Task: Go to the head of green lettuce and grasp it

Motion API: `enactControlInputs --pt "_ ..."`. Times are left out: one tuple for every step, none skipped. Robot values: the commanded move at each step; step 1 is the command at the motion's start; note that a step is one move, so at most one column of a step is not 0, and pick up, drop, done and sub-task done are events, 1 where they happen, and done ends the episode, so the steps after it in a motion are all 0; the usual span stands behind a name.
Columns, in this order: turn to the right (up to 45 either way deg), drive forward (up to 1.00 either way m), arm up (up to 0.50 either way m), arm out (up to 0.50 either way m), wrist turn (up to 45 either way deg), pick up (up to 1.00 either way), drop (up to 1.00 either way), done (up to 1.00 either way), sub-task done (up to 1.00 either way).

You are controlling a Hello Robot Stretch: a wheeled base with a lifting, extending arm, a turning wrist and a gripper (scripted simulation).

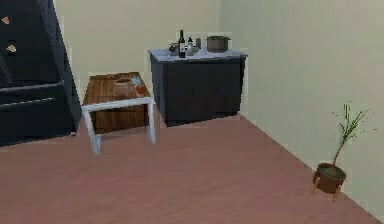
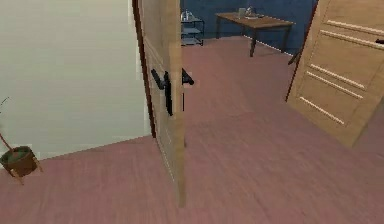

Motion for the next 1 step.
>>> enactControlInputs --pt "0.0 1.0 0.0 0.0 0.0 0.0 0.0 0.0 0.0"
